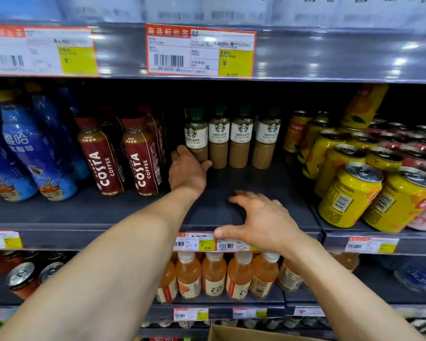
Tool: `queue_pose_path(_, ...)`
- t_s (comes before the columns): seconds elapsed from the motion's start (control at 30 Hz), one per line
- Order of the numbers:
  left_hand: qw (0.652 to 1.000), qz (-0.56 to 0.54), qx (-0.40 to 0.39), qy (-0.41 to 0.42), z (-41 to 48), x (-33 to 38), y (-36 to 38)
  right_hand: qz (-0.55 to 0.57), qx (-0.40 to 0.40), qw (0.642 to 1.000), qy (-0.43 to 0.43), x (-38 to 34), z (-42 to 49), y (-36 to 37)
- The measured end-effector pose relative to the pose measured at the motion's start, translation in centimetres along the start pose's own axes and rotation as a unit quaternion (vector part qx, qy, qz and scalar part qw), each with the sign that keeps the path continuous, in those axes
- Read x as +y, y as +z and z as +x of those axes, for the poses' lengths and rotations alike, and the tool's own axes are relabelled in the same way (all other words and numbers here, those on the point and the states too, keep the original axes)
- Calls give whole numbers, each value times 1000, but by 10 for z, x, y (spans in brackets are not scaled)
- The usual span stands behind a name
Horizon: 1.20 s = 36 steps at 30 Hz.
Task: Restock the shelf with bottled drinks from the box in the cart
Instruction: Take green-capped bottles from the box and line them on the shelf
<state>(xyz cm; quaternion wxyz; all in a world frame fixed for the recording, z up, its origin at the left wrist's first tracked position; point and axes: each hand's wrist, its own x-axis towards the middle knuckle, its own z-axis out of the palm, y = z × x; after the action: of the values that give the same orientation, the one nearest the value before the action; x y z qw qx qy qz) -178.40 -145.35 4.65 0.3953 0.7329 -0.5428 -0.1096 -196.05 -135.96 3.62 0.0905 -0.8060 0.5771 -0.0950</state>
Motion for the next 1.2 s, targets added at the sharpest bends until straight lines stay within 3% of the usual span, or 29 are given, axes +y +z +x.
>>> queue_pose_path(0.87, 999, 34, 0, -15, 20, -2, 5, 12, 5, 1000, -7, -1, -2, 0)
queue_pose_path(1.07, 998, 43, -39, -12, 6, -5, -5, 2, 14, 1000, -11, -1, -2, 1)
queue_pose_path(1.2, 994, 65, -87, 34, -21, -12, -12, -29, 25, 999, -20, -1, -5, 3)
